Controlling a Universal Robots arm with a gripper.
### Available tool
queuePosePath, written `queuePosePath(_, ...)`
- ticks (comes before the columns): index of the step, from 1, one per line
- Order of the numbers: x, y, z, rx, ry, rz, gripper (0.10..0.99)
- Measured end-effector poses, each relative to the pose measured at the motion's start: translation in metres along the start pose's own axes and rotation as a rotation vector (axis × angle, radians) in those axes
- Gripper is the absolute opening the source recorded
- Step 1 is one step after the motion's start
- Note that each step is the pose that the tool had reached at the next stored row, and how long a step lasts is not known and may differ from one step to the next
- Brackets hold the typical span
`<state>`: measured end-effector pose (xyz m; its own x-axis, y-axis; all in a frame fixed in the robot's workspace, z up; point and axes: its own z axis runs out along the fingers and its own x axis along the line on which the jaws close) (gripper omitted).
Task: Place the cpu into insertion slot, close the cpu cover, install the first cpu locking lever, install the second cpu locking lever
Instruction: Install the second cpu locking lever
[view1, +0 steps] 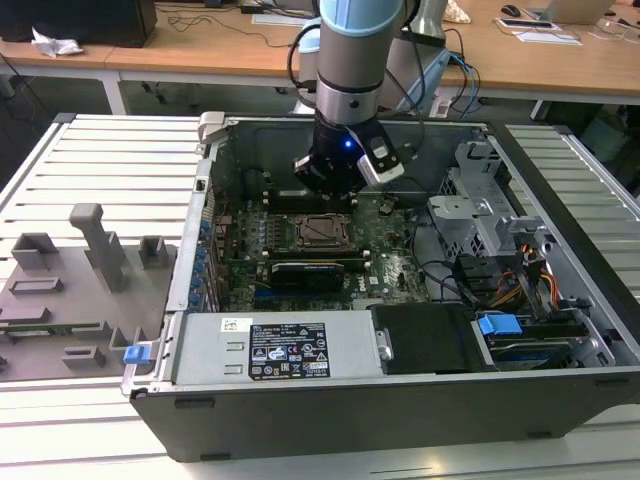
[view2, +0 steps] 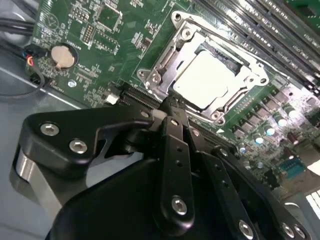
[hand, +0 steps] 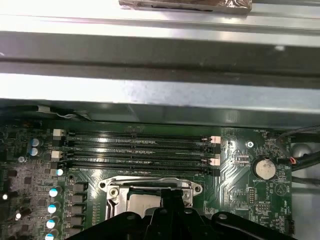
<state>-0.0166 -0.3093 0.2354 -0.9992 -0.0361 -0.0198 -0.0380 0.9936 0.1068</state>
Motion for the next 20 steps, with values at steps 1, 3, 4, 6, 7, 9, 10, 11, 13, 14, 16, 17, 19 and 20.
queuePosePath(1, 0.0, -0.0017, -0.0006, 0.0, 0.0, 0.0, 0.102)
queuePosePath(3, 0.0003, -0.0058, -0.001, 0.0, 0.0, 0.0, 0.102)
queuePosePath(4, 0.0003, -0.0074, -0.0012, 0.0, 0.0, 0.0, 0.102)
queuePosePath(6, 0.0004, -0.0105, -0.0016, 0.0, 0.0, 0.0, 0.102)
queuePosePath(7, 0.0005, -0.0117, -0.0017, 0.0, -0.0001, 0.0, 0.102)
queuePosePath(9, 0.0005, -0.0134, -0.0019, 0.0, 0.0, 0.0, 0.102)
queuePosePath(10, 0.0006, -0.0146, -0.002, 0.0, 0.0, 0.0, 0.102)
queuePosePath(11, 0.0007, -0.0158, -0.0021, 0.0, 0.0, 0.0, 0.102)
queuePosePath(13, 0.0007, -0.0168, -0.0022, 0.0, 0.0, 0.0, 0.102)
queuePosePath(14, 0.0007, -0.0171, -0.0023, 0.0, 0.0, 0.0, 0.102)
queuePosePath(16, 0.0007, -0.0179, -0.0024, 0.0, -0.0001, 0.0, 0.102)
queuePosePath(17, 0.0007, -0.0182, -0.0024, 0.0, 0.0, 0.0, 0.102)
queuePosePath(19, 0.0007, -0.0192, -0.0025, 0.0, 0.0, 0.0, 0.102)
queuePosePath(20, 0.0008, -0.0197, -0.0026, 0.0, 0.0, 0.0, 0.102)
